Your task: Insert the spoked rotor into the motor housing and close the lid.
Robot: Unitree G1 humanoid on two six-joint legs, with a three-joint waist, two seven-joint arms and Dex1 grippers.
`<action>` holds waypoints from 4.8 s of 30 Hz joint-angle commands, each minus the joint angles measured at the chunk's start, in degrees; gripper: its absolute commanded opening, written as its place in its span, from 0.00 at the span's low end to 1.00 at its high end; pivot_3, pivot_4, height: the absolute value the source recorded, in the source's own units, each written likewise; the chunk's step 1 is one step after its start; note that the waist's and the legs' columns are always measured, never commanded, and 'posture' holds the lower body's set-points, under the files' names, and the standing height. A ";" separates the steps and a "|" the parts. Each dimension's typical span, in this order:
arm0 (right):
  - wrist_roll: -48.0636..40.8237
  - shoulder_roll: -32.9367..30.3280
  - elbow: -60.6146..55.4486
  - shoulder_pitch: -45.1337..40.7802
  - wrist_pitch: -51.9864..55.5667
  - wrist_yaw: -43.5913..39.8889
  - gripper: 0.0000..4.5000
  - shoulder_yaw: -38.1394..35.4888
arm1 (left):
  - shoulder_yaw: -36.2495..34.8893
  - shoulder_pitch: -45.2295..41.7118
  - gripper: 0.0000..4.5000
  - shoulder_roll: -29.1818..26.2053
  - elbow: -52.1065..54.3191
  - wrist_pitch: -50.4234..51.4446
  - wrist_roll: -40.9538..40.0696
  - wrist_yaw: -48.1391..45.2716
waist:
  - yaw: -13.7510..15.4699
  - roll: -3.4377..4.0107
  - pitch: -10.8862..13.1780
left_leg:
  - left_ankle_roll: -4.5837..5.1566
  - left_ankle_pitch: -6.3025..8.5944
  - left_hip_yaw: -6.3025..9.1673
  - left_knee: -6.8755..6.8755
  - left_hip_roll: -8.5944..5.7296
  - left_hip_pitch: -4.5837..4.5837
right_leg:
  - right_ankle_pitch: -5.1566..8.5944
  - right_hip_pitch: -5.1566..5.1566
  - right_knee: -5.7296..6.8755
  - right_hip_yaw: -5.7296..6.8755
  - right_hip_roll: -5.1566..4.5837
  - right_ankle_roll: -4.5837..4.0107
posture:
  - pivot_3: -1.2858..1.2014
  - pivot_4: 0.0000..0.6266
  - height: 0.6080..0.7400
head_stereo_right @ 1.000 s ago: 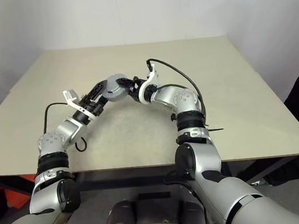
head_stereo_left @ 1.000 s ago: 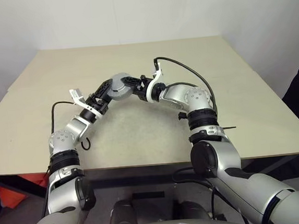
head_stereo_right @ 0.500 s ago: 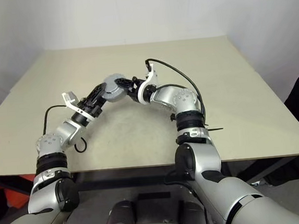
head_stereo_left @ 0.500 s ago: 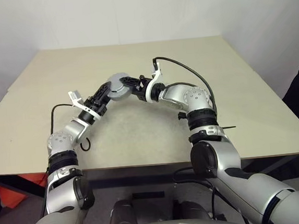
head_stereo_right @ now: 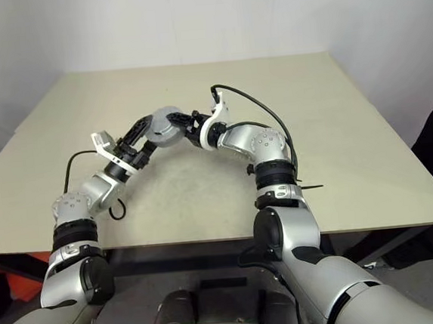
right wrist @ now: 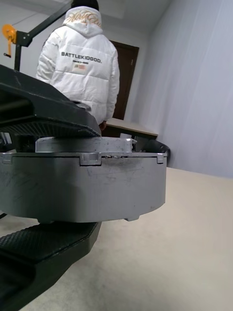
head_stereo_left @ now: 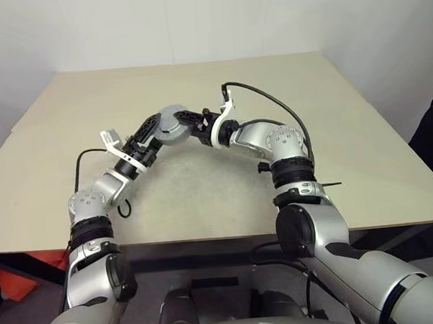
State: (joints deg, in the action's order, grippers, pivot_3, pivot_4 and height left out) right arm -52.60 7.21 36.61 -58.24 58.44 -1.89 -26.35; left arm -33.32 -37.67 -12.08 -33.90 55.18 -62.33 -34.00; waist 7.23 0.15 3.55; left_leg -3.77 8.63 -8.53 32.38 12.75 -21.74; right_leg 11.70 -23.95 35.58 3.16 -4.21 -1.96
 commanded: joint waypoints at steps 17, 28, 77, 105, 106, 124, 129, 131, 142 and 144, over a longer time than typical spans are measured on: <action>-1.57 1.40 -3.31 -1.33 -0.97 -0.85 0.45 -0.17 | -0.11 -2.56 0.51 1.86 0.47 0.47 -0.56 1.43 | 0.03 0.00 0.00 | 0.00 0.00 0.00 0.03 0.00 0.00 | 0.00 0.00 0.03 0.00 0.00 -0.01 | 0.52 0.00 1.00; 2.51 1.43 -6.99 0.19 -6.80 -3.49 0.90 3.46 | 0.08 -1.89 0.51 1.94 0.99 -1.54 0.54 2.40 | 0.05 0.00 0.00 | 0.00 0.00 0.01 0.06 0.00 -0.01 | -0.01 0.00 0.04 0.00 0.00 -0.01 | 0.52 0.00 1.00; 11.59 -1.27 -6.67 2.12 -16.09 -9.45 0.91 9.43 | 0.36 -8.91 0.98 -22.02 -21.34 -52.56 30.94 12.95 | 0.85 -0.42 0.10 | -0.03 0.00 0.08 0.05 -0.03 0.63 | 0.27 0.70 0.02 -0.02 -0.12 0.16 | 0.52 0.00 1.00; 32.82 -35.20 -29.11 30.87 -29.59 -38.23 0.91 25.07 | 41.55 -0.70 0.98 0.47 -3.93 -59.12 55.14 -13.79 | 0.52 -0.28 0.11 | 0.56 0.31 -0.09 0.74 0.04 0.66 | 0.02 0.97 0.12 -0.01 -0.18 -0.15 | 0.52 0.00 1.00; 32.98 -35.02 -29.02 30.85 -29.54 -37.90 0.91 25.08 | 41.43 -0.73 0.98 0.33 -4.18 -59.21 55.24 -13.74 | 0.52 -0.27 0.11 | 0.55 0.31 -0.09 0.73 0.04 0.68 | 0.02 0.99 0.13 -0.01 -0.18 -0.15 | 0.52 0.00 1.00; 35.20 -32.20 -25.57 27.17 -31.96 -32.39 0.91 22.94 | 39.23 0.51 0.98 0.16 -3.33 -59.04 55.39 -9.65 | 0.45 -0.26 0.10 | 0.59 0.34 -0.08 0.73 0.02 0.64 | 0.02 1.00 0.09 -0.01 -0.19 -0.17 | 0.52 0.00 1.00; 35.11 -31.05 -24.21 25.54 -33.15 -31.10 0.91 22.20 | 38.13 0.82 0.98 -1.08 -1.38 -58.61 55.43 -8.48 | 0.38 -0.26 0.10 | 0.60 0.34 -0.08 0.72 0.03 0.64 | 0.02 0.99 0.09 -0.01 -0.19 -0.17 | 0.52 0.00 1.00; 35.53 -30.47 -23.03 25.05 -33.88 -31.11 0.91 22.78 | 37.89 0.59 0.98 -1.29 -1.18 -58.72 55.42 -8.19 | 0.26 -0.26 0.11 | 0.60 0.34 -0.09 0.73 0.03 0.65 | 0.02 0.99 0.09 -0.01 -0.19 -0.17 | 0.52 0.00 1.00; 37.27 -31.01 -22.31 27.31 -32.49 -31.52 0.91 23.70 | 36.48 0.95 0.98 -0.94 0.50 -57.94 55.02 -6.50 | 0.22 -0.25 0.11 | 0.62 0.35 -0.09 0.71 0.02 0.63 | 0.02 0.99 0.05 -0.01 -0.19 -0.17 | 0.52 0.00 1.00; 37.56 -31.27 -22.00 27.50 -32.55 -31.03 0.91 23.44 | 36.70 1.69 0.98 -0.68 1.20 -57.73 54.94 -6.54 | 0.20 -0.25 0.11 | 0.62 0.35 -0.09 0.71 0.02 0.62 | 0.02 0.99 0.05 -0.01 -0.19 -0.18 | 0.52 0.00 1.00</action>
State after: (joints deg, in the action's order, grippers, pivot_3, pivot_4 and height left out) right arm -15.20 -23.21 16.15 -30.01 26.27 -33.37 -1.51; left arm 4.08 -35.75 -12.94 -35.49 -2.37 -6.77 -40.78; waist 7.43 -0.10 3.66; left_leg -3.15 8.98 -8.62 33.09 12.77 -21.12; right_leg 11.72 -22.97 35.62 3.15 -4.40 -2.14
